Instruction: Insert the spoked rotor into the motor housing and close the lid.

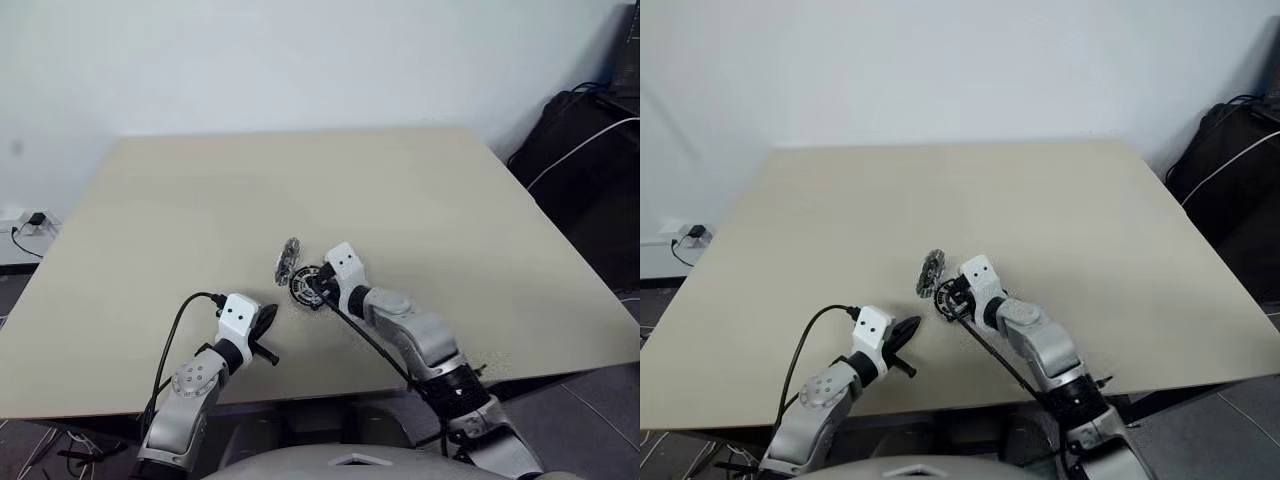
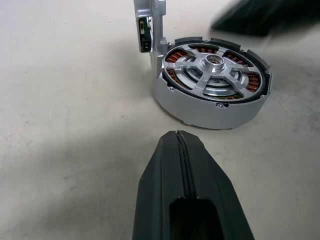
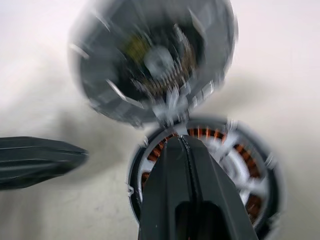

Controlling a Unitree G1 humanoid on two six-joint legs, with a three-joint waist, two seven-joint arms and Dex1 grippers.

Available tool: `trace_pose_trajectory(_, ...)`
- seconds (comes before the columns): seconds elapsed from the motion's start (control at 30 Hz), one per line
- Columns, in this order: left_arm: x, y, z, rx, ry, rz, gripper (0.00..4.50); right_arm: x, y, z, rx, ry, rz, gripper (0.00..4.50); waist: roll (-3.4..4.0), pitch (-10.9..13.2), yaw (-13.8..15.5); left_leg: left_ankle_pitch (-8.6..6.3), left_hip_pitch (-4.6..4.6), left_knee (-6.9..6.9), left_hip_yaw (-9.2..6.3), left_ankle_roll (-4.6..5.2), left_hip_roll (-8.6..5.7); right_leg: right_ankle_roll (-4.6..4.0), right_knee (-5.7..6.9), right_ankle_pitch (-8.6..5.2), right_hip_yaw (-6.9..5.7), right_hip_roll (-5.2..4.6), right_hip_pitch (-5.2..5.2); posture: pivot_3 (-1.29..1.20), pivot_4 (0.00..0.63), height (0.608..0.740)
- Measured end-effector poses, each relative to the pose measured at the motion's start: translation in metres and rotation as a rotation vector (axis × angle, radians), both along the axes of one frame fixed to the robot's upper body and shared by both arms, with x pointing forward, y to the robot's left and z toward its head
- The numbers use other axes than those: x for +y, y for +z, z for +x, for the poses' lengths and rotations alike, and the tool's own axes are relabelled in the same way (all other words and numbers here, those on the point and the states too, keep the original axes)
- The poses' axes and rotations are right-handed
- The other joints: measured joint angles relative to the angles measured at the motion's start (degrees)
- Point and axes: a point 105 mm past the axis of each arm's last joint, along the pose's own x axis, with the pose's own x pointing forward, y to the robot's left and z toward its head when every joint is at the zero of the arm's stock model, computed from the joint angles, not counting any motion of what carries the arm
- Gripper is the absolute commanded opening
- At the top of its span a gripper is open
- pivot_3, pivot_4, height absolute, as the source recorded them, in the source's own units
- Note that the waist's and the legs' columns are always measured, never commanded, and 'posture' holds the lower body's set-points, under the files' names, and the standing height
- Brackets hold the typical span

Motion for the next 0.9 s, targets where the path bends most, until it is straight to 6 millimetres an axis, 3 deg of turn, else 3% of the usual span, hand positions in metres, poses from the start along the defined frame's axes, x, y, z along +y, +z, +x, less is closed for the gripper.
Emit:
trace_pose_trajectory(0.13, -0.001, 0.000, 0.000, -0.001, -0.004, -0.003, 0.00, -0.006, 0.013, -0.005, -0.078, 0.148, -0.124, 0.01, -0.04, -0.01, 0.02, 0.00, 0.01, 0.03, -0.03, 0.01, 0.02, -0.03, 0.01, -0.02, -0.06, 0.00, 0.01, 0.00, 0.000, 0.740)
trace_pose_trajectory(0.23, -0.002, 0.001, 0.002, -0.004, -0.006, -0.005, 0.00, -0.010, 0.001, -0.014, -0.084, 0.259, -0.266, 0.58, -0.06, 0.00, 0.05, -0.01, 0.00, 0.04, -0.03, 0.03, 0.02, -0.04, 0.02, -0.02, -0.10, -0.02, 0.01, 0.00, 0.000, 0.740)
trace_pose_trajectory(0.5, -0.003, 0.001, 0.003, -0.007, -0.005, -0.010, 0.00, -0.008, -0.004, -0.016, -0.190, 0.440, -0.495, 3.12, -0.19, 0.04, 0.12, -0.01, 0.00, 0.10, -0.03, 0.04, 0.02, -0.01, 0.02, -0.01, -0.12, -0.03, 0.03, 0.00, 0.000, 0.740)
trace_pose_trajectory(0.9, -0.003, 0.002, 0.003, -0.018, 0.017, -0.019, 0.00, -0.014, -0.017, -0.011, -0.185, 0.558, -0.610, 3.12, -0.31, 0.07, 0.17, -0.01, 0.00, 0.14, -0.03, 0.04, 0.02, 0.00, 0.03, 0.01, -0.13, -0.04, 0.06, 0.00, 0.000, 0.740)
